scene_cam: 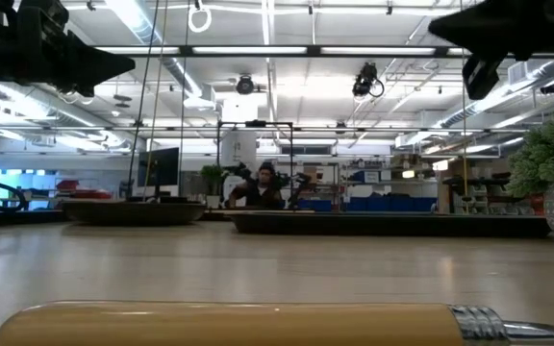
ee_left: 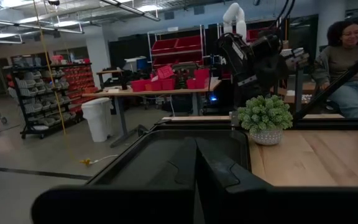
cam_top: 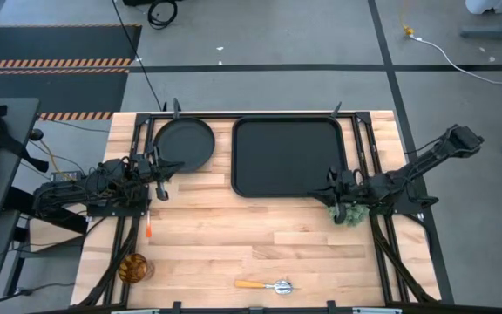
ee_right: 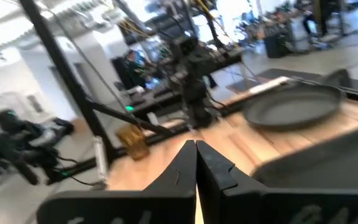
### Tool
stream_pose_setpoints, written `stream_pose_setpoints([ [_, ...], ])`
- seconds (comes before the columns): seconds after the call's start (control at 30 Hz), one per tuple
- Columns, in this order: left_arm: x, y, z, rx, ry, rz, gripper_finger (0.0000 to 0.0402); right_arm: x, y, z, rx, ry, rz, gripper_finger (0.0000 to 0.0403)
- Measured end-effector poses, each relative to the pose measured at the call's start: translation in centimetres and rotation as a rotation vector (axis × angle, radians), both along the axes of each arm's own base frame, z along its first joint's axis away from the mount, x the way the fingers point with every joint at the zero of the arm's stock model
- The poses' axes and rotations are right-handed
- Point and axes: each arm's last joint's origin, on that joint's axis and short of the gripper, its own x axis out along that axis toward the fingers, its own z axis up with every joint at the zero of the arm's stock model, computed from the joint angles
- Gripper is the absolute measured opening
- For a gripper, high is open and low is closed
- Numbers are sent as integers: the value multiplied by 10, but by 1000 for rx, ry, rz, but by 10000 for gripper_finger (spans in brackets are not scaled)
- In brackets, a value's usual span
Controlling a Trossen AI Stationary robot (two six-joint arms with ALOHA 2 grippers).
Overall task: Pick and place plate/cup/fork/spoon on tray
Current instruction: Move the black tray to the center of the table
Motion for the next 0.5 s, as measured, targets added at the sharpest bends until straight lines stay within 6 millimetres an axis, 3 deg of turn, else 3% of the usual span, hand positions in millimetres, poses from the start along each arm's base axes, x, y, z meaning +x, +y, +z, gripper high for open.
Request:
stream_pose_setpoints([
  [0.13,0,0,0,0,0,0,11,5,2,-6,-45,30,-25,14],
  [0.27,0,0,0,0,0,0,11,9,2,3,-108,-34,-65,42],
  [0.5,0,0,0,0,0,0,11,25,-7,22,-244,72,-166,139],
])
